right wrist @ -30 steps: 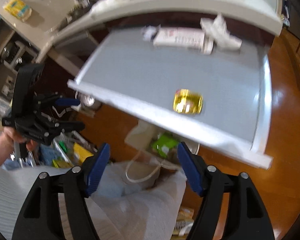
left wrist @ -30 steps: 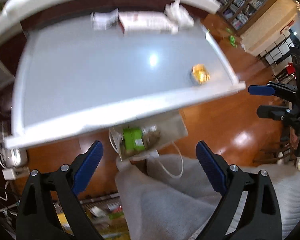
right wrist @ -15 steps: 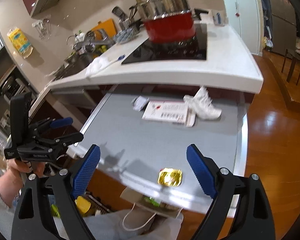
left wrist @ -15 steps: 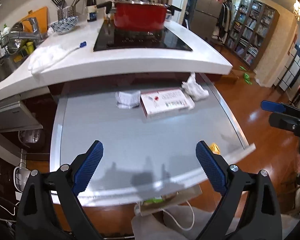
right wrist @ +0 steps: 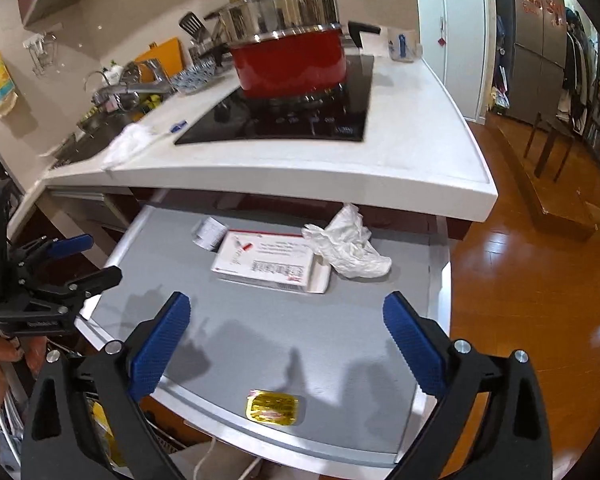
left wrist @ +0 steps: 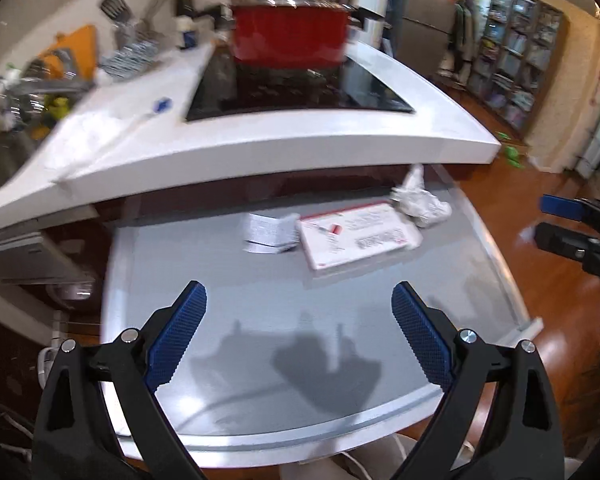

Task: Collect trash
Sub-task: 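Move both tools back over the tray toward the white medicine box and tissue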

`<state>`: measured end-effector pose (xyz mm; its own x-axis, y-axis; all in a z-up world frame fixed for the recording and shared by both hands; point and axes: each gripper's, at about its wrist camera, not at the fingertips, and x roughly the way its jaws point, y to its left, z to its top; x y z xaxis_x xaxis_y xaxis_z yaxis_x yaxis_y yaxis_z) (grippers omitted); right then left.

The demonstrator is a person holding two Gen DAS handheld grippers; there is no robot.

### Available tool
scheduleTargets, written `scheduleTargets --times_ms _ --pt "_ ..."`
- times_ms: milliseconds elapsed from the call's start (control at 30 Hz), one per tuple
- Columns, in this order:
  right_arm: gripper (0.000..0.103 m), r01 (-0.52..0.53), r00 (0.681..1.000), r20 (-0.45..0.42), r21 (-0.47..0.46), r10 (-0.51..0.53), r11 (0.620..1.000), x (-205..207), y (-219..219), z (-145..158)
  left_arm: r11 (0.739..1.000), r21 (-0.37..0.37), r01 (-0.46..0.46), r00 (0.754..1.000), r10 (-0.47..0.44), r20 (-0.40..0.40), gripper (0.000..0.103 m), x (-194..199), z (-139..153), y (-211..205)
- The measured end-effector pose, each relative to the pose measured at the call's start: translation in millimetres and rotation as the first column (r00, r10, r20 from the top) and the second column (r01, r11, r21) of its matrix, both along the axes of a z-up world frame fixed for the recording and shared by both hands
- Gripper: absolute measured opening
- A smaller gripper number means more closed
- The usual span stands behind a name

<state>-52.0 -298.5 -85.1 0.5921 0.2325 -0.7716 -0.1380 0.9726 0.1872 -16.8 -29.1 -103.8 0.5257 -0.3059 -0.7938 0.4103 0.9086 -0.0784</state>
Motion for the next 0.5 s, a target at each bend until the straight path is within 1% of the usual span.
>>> scheduleTargets --times_ms 33,67,100,167,233,333,400,467,500 --pt "0.096 -0.007 1.000 -0.010 0.008 0.007 1.000 0.9 -1.2 -1.7 0.998 -0.022 0.066 0.997 -0.066 -0.027 0.095 4.5 -3.1 -4.5" --pt "0.096 -0.008 1.000 -0.019 0.011 0.009 1.000 1.4 -2.6 -3.4 0.993 -0.015 0.118 0.992 -0.119 -0.032 0.095 7.8 -5.1 -9.8" --pt "0.096 -0.011 1.000 -0.026 0.010 0.012 1.000 2.3 -3.5 -5.1 0.982 0.029 0.184 0.983 -0.183 -0.024 0.095 12.6 -7.8 -18.7" --pt "0.096 -0.024 0.998 -0.052 0.010 0.025 1.000 3.8 -5.3 -10.6 0.958 0.105 0.268 0.964 -0.266 -0.024 0.095 20.8 -13.2 -32.1" --pt "0.096 -0.031 0.997 -0.077 0.003 0.031 1.000 6.9 -6.6 -17.0 0.922 0.160 0.354 0.935 -0.352 -0.039 0.095 31.4 -19.0 -45.4" --pt "0.096 -0.030 0.994 -0.106 -0.012 0.028 0.999 16.2 -10.1 -27.1 0.866 0.235 0.442 0.896 -0.441 -0.058 0.095 47.7 -28.9 -66.7" --pt "0.096 -0.025 0.992 -0.122 -0.010 0.024 1.000 23.1 -12.8 -32.1 0.815 0.292 0.501 0.861 -0.503 -0.075 0.095 57.5 -38.9 -84.0" --pt "0.096 -0.024 0.991 -0.129 -0.004 0.024 1.000 28.2 -15.6 -34.9 0.774 0.321 0.546 0.832 -0.546 -0.101 0.095 67.0 -48.5 -95.6" --pt "0.096 -0.021 0.991 -0.133 -0.005 0.020 1.000 29.9 -16.7 -36.0 0.748 0.333 0.573 0.813 -0.571 -0.117 0.095 72.9 -55.0 -103.1"
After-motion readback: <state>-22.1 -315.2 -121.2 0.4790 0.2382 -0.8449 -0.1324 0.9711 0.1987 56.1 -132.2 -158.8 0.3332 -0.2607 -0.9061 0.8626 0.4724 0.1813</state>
